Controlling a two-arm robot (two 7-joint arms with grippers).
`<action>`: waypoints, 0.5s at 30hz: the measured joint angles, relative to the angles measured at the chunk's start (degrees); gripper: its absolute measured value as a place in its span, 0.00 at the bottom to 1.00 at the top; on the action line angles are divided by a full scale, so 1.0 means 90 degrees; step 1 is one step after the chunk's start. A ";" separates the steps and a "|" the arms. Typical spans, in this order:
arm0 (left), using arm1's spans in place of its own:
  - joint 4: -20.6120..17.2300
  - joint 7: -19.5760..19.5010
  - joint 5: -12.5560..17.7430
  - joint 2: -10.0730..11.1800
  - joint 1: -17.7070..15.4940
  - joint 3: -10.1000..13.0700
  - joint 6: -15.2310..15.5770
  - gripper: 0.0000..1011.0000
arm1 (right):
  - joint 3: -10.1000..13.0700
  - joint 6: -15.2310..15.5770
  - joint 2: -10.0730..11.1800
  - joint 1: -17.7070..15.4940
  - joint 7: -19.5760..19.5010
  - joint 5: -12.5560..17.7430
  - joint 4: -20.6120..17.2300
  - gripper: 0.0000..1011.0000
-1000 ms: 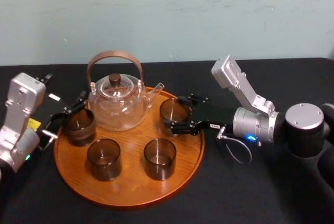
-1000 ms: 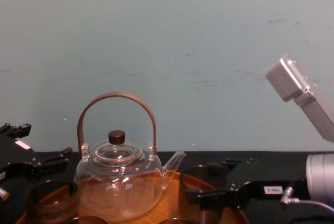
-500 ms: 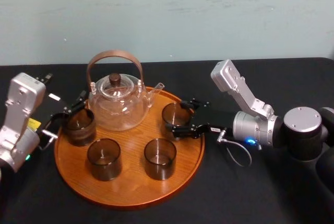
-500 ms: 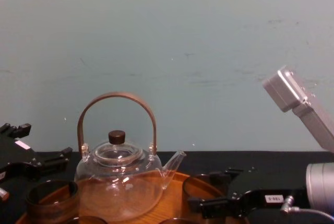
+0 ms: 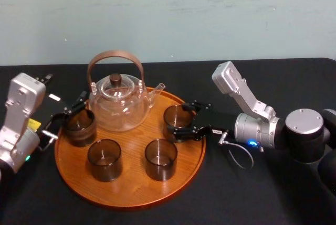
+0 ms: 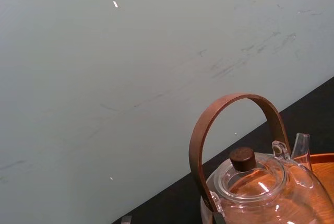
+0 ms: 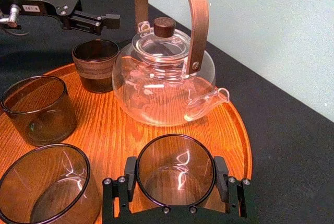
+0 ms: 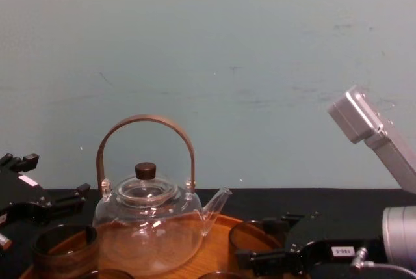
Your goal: Pick up the glass from the table and place it on the tray.
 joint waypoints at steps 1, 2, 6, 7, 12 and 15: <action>0.0000 0.0000 0.0000 0.0000 0.0001 0.0000 0.0000 0.99 | 0.0000 0.0000 0.0001 0.0000 0.0001 0.0000 -0.0001 0.89; 0.0000 0.0000 0.0000 0.0000 0.0000 0.0000 0.0000 0.99 | 0.0000 0.0000 0.0001 0.0000 0.0002 0.0000 -0.0001 0.89; 0.0000 0.0000 0.0000 0.0000 0.0000 0.0000 0.0000 0.99 | 0.0000 0.0000 0.0003 0.0000 0.0004 0.0000 -0.0003 0.91; 0.0000 0.0000 0.0000 0.0000 0.0000 0.0000 0.0000 0.99 | 0.0000 0.0000 0.0003 0.0000 0.0005 0.0000 -0.0003 0.92; 0.0000 0.0000 0.0000 0.0000 0.0000 0.0000 0.0000 0.99 | 0.0000 -0.0002 0.0004 0.0001 0.0008 0.0003 -0.0007 0.99; 0.0000 0.0000 0.0000 0.0000 0.0000 0.0000 0.0000 0.99 | 0.0000 -0.0002 0.0004 0.0002 0.0009 0.0004 -0.0007 0.99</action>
